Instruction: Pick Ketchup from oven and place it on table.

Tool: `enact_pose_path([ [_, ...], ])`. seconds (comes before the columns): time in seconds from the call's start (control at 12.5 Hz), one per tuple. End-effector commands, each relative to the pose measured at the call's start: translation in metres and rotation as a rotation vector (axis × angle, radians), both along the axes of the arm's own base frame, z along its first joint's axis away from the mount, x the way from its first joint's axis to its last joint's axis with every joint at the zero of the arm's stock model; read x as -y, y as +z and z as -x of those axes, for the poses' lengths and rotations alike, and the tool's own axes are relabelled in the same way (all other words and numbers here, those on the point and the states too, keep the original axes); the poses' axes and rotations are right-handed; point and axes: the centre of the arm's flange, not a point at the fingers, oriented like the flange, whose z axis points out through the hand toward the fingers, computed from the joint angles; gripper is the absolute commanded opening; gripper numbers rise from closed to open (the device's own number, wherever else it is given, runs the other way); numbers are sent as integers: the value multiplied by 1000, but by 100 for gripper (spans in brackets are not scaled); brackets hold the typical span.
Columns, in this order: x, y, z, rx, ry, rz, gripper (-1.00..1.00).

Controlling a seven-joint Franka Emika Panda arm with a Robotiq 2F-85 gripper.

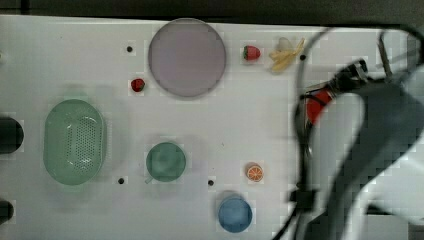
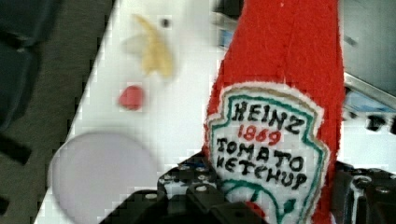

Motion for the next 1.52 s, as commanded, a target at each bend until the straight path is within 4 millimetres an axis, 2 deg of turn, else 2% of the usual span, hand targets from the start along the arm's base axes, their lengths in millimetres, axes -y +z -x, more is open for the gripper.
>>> enact_pose_path([
  [0.08, -110, -23, -29, -81, 227, -12, 27],
  [0.32, -169, -55, -31, -166, 359, 66, 27],
  [0.56, -198, -107, -20, -252, 417, 67, 27],
  [0.8, -199, -174, -8, -242, 364, 70, 27],
  [1.12, -199, -273, 19, -264, 353, 70, 27],
  [1.28, -199, -308, 22, -251, 351, 78, 27],
  [1.52, -198, -348, 24, -263, 345, 81, 33],
])
